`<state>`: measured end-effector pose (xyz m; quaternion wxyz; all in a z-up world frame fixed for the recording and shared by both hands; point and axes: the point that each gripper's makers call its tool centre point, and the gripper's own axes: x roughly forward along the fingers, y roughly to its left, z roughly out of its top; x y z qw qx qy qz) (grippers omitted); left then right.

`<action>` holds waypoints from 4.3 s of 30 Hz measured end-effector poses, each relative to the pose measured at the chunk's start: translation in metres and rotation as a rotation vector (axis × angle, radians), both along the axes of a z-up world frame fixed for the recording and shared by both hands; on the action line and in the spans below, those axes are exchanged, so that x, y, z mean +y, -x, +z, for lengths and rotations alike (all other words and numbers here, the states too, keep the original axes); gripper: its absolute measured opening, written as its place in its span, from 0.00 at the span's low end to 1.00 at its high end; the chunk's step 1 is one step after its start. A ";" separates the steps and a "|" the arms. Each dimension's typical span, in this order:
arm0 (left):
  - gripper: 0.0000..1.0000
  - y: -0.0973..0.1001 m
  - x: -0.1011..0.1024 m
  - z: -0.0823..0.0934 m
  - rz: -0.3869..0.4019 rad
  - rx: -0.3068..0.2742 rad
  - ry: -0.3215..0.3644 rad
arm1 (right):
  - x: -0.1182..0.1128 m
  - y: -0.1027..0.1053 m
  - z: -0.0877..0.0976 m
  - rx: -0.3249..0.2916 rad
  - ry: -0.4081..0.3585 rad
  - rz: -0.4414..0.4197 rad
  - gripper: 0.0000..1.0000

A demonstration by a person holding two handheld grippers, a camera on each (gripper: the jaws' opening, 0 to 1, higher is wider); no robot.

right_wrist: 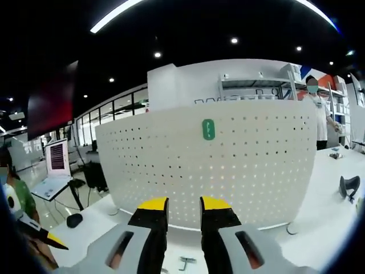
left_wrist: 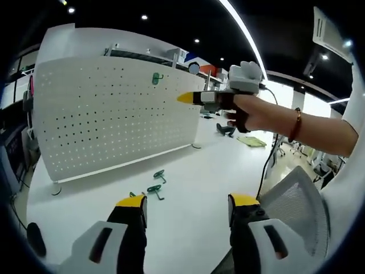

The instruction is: Insert the hook assembly into the mounting plate slot until the hook locks in place.

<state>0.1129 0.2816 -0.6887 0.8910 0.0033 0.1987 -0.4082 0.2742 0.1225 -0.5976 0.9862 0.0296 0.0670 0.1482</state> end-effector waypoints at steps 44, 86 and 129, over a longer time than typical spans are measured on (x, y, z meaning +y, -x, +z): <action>0.43 -0.035 0.003 -0.039 0.052 0.097 -0.080 | 0.026 0.068 -0.046 0.076 0.000 0.135 0.23; 0.34 -0.074 0.003 -0.082 0.131 0.207 -0.164 | 0.022 0.089 -0.060 0.104 -0.079 0.150 0.23; 0.28 -0.109 -0.008 -0.122 0.239 0.331 -0.168 | 0.029 0.105 -0.079 0.158 -0.123 0.216 0.22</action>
